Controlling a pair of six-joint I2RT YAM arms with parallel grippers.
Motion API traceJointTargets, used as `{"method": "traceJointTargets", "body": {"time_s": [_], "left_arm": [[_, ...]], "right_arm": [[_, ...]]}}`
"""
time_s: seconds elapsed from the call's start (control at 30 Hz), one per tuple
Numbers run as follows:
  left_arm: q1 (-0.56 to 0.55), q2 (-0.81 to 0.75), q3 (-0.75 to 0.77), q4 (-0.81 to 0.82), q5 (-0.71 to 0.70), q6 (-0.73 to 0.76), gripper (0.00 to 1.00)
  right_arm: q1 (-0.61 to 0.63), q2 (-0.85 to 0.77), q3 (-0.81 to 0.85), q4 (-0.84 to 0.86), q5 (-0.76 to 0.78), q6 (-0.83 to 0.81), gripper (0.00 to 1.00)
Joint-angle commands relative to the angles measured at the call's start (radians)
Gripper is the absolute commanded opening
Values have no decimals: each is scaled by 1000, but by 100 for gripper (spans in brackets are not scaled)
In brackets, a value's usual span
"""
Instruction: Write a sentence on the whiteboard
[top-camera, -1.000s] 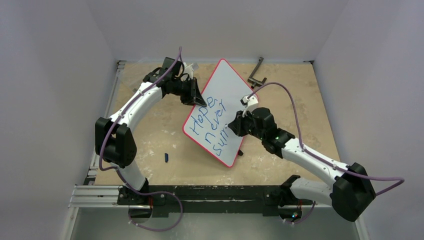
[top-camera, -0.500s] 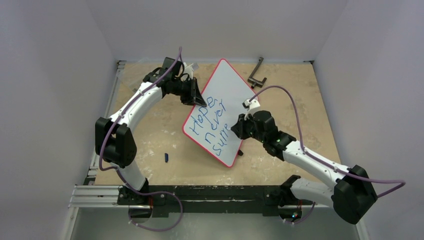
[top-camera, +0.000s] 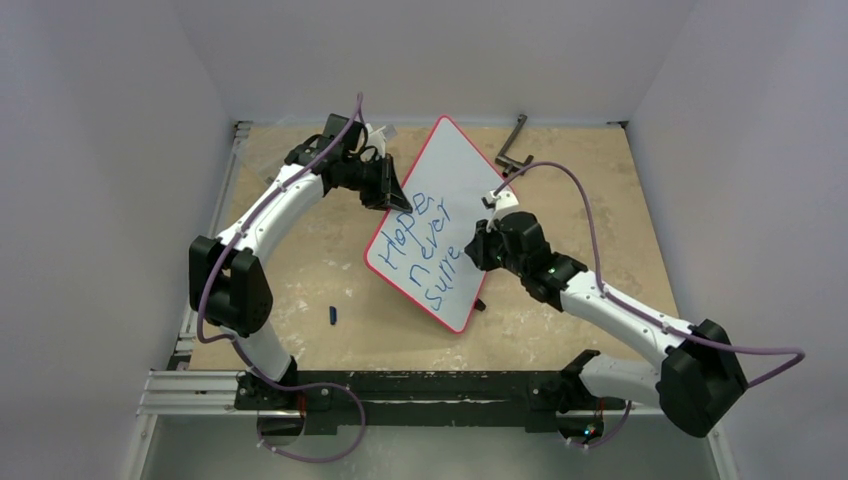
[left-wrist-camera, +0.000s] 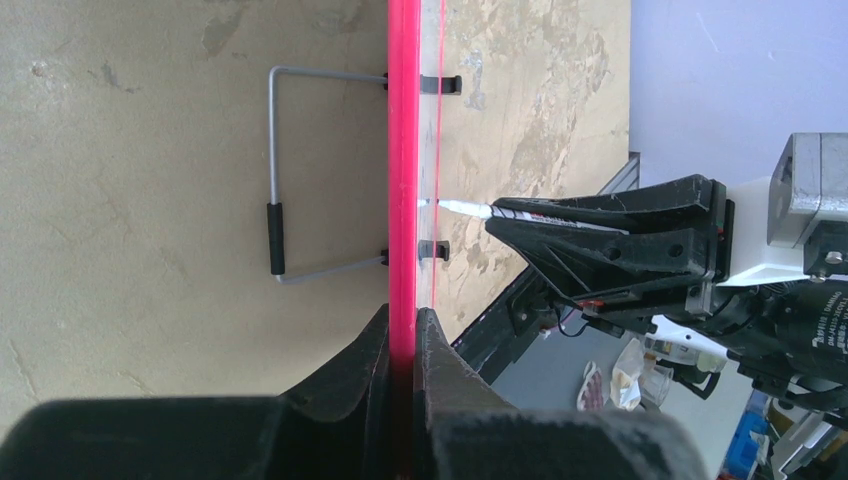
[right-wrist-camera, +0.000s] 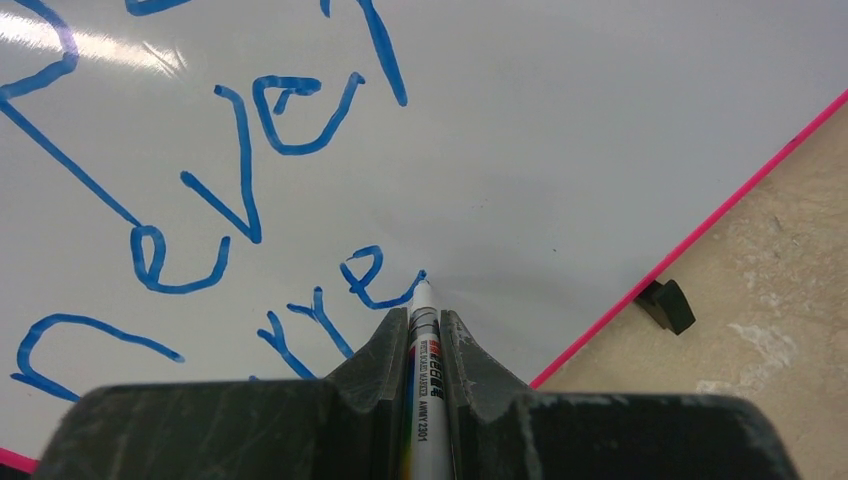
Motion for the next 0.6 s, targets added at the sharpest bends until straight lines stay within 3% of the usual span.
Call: {"method": "traceJointTargets", "body": {"time_s": [0.0, 0.57], "left_arm": [[10, -53, 8, 5, -81, 11, 0], [11, -57, 6, 5, -78, 10, 0]], "right_arm": [[2, -60, 57, -36, 18, -30, 0], [1, 15, 113, 23, -12, -33, 0]]}}
